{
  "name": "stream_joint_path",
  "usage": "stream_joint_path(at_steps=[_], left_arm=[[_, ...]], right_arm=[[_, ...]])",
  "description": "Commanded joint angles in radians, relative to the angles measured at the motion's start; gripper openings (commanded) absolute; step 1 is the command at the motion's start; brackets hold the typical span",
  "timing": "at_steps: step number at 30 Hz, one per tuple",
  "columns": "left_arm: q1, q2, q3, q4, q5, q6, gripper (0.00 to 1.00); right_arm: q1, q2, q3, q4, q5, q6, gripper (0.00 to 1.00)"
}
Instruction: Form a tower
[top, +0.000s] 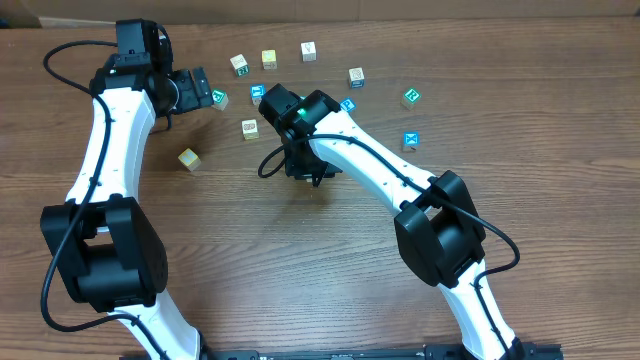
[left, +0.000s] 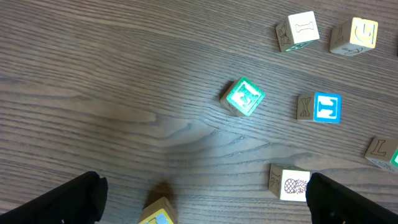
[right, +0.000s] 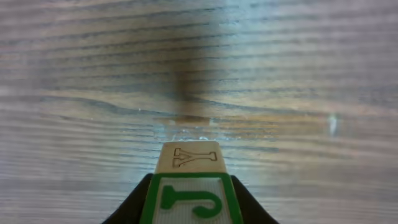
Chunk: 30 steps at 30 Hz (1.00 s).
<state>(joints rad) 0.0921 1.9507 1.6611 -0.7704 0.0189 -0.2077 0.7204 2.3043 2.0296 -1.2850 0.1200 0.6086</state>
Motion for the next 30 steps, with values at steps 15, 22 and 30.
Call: stream_joint_path(at_steps=[15, 22, 30], left_arm=[[-0.003, -0.028, 0.0, 0.003, 0.0, -0.009, 1.0], [-0.003, -0.028, 0.0, 0.003, 0.0, -0.009, 0.99], [-0.003, -0.028, 0.0, 0.003, 0.0, -0.009, 0.99]], right_arm=[[-0.004, 0.003, 0.026, -0.004, 0.01, 0.005, 0.16], [-0.002, 0.003, 0.025, -0.008, -0.05, 0.006, 0.16], [-0.002, 0.004, -0.018, -0.008, -0.082, 0.1, 0.17]])
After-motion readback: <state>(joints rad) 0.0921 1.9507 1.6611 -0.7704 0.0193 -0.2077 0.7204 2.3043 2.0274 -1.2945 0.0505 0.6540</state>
